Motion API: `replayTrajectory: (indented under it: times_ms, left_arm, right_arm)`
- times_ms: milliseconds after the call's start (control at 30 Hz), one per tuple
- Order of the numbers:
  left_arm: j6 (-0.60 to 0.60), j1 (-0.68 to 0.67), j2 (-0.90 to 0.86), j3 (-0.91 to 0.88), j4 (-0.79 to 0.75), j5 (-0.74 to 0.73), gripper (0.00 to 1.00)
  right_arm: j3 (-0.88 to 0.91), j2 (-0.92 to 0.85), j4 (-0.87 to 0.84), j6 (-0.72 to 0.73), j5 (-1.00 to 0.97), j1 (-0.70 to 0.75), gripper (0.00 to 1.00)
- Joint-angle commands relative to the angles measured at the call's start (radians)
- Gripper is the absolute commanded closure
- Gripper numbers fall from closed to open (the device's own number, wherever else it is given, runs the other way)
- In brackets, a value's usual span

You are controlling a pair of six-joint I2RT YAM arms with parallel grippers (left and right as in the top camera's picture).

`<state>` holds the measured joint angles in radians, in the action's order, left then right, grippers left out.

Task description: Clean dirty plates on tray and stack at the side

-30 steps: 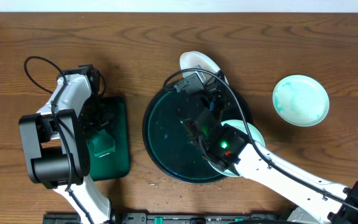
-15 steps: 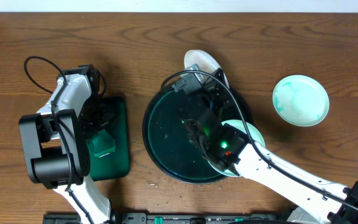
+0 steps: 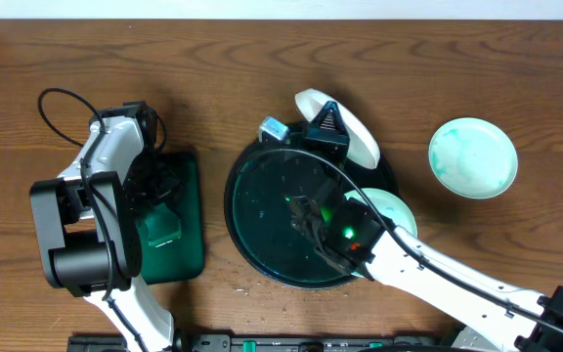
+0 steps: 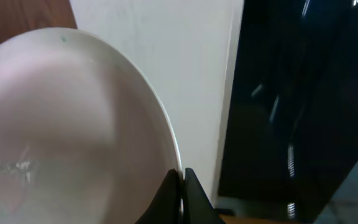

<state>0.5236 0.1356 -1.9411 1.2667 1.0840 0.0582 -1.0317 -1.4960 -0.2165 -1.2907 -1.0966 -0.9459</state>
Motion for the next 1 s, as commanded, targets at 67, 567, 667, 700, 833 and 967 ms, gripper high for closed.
replayTrajectory:
  times_ms: [67, 567, 667, 700, 833, 967]
  left_arm:
    - [0.010, 0.004, 0.002, -0.006, 0.002, 0.002, 0.20]
    - [0.010, 0.004, 0.002, -0.006, 0.003, 0.002, 0.20]
    - [0.010, 0.004, 0.002, -0.006, 0.003, 0.002, 0.20]
    - [0.010, 0.004, 0.002, -0.006, 0.003, 0.001, 0.20]
    - [0.010, 0.004, 0.002, -0.006, 0.003, 0.001, 0.20]
    - [0.010, 0.004, 0.002, -0.006, 0.003, 0.002, 0.20]
  right_arm:
    - [-0.004, 0.016, -0.004, -0.129, -0.014, -0.011, 0.99]
    - [-0.004, 0.016, 0.363, 1.046, 0.318, 0.099, 0.99]
    - [-0.004, 0.016, 0.395, 1.226, 0.426, 0.164, 0.99]
    - [-0.004, 0.016, 0.401, 1.266, 0.451, 0.185, 0.99]
    - [-0.004, 0.016, 0.425, 1.440, 0.504, 0.277, 0.99]
    - [-0.004, 0.017, 0.478, 1.615, 0.526, 0.382, 0.99]
